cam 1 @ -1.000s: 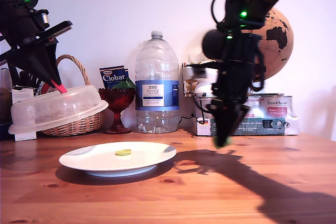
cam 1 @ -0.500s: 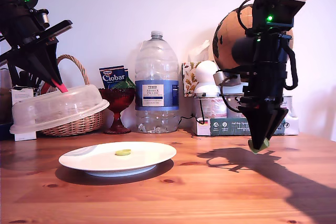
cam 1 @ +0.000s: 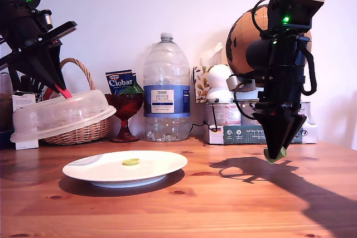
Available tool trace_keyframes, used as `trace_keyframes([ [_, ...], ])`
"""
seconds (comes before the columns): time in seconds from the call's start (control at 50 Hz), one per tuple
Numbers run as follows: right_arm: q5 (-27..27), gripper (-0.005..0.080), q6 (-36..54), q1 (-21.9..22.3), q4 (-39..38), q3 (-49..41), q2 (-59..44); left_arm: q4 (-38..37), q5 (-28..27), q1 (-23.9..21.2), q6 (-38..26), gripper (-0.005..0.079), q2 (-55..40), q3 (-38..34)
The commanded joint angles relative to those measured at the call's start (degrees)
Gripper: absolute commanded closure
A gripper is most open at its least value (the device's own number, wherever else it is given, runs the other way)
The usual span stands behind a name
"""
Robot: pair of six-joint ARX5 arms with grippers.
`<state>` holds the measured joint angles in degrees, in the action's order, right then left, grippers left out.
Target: Lift the plastic dome with your left arm while removing the green coffee capsule from the plate using your right arm.
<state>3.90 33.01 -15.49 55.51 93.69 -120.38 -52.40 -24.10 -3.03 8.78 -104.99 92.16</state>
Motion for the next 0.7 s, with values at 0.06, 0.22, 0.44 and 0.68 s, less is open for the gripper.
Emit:
trace_keyframes([
  [0.06,0.2,0.0548,-0.3,-0.5,-0.4,0.1,-0.1,0.2,-0.4,-0.1,-0.4,0.0764,1.2,1.0],
  [0.22,0.2,0.0465,-0.3,-0.6,-0.6,0.1,-0.1,0.3,-0.4,-0.1,-0.4,0.0764,1.2,1.0],
  [0.44,0.6,0.0465,-0.4,-0.7,-0.9,0.1,-0.1,0.2,-0.6,-0.1,-0.4,0.0764,1.2,1.0],
  [0.68,2.1,0.0465,-2.1,-2.1,-3.5,0.5,-0.1,0.1,-0.6,-0.1,-0.4,0.0764,1.2,1.0],
])
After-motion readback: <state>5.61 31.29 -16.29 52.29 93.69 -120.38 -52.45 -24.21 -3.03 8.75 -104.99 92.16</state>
